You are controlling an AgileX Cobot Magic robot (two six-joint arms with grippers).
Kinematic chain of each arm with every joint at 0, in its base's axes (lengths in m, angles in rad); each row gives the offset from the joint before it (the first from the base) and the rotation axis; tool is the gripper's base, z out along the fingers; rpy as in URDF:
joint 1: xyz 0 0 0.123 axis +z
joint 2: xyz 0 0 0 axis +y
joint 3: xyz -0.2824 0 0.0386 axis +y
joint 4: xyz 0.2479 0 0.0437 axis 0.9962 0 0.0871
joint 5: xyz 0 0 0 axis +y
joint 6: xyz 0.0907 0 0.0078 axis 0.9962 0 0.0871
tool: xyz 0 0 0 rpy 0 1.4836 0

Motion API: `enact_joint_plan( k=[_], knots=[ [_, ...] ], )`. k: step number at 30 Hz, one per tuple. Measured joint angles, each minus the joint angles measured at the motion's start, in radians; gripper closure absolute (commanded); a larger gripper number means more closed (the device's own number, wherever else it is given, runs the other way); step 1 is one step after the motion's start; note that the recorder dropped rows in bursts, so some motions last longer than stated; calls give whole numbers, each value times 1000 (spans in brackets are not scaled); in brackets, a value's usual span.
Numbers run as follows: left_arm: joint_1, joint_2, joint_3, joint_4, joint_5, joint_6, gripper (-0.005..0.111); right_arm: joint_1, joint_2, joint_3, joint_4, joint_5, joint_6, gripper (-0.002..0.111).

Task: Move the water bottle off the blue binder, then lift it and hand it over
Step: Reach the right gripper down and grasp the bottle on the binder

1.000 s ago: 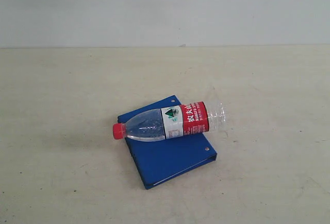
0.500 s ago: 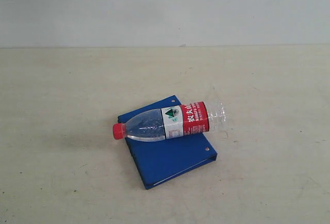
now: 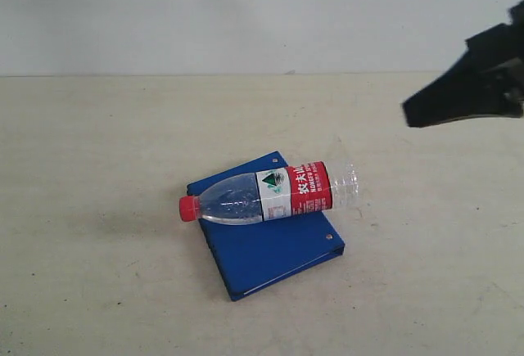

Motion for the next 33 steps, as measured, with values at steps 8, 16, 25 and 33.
enact_joint_plan(
  k=[8,16,25,33],
  knots=[
    [0,0,0,0,0,0,102,319,279,-102,167,-152,-509,108],
    [0,0,0,0,0,0,102,702,429,-143,183,-737,-814,102],
    [0,0,0,0,0,0,102,853,589,-143,150,-812,-763,53],
    [0,0,0,0,0,0,102,859,618,-143,-151,-934,-638,53]
  ],
)
